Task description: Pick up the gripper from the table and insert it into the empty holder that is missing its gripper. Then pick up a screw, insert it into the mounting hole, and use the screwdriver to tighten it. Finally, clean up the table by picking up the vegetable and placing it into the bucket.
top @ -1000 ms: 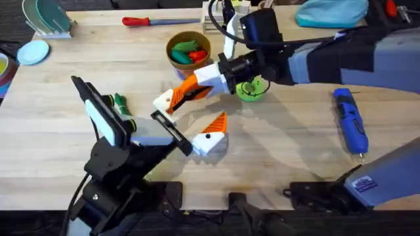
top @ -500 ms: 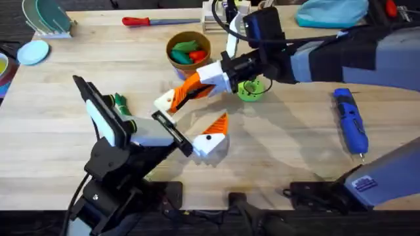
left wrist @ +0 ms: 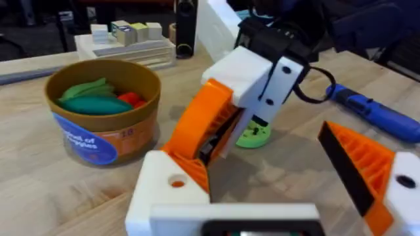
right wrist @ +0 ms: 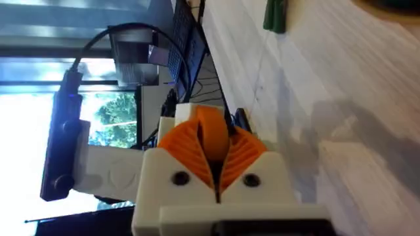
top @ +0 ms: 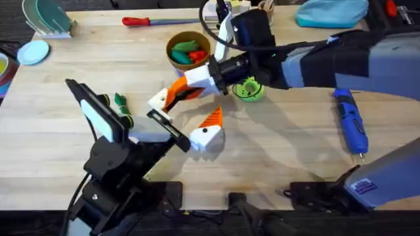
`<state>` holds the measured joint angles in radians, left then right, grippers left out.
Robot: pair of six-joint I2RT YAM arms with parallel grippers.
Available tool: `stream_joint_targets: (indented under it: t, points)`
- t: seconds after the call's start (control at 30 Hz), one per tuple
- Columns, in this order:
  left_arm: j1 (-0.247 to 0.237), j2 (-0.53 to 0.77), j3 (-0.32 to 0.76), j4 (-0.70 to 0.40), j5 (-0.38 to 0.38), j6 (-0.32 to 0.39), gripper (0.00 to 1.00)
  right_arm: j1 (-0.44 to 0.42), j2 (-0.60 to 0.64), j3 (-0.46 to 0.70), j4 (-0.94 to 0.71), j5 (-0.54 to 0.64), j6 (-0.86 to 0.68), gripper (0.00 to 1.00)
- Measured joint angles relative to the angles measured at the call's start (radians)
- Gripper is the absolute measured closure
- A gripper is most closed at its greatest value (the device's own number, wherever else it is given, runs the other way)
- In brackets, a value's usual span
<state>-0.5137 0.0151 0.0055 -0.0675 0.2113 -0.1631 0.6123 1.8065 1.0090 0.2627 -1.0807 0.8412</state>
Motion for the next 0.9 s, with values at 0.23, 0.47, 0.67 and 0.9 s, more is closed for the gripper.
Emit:
stream_joint_targets:
  t: [0.23, 0.47, 0.67, 0.9]
  points:
    - [0.002, 0.0, 0.0, -0.003, -0.03, -0.007, 0.008, 0.018, 0.0, 0.002, 0.017, 0.046, 0.004, 0.994]
    - [0.002, 0.0, 0.0, -0.003, -0.032, -0.007, 0.008, 0.017, 0.0, 0.003, 0.016, 0.044, 0.0, 0.991]
    - [0.002, 0.0, 0.0, -0.001, -0.023, 0.003, 0.008, 0.003, 0.0, 0.002, 0.007, 0.008, -0.012, 0.817]
    - [-0.003, -0.002, 0.0, 0.002, -0.016, 0.034, 0.008, -0.014, 0.011, 0.002, -0.005, -0.022, -0.03, 0.516]
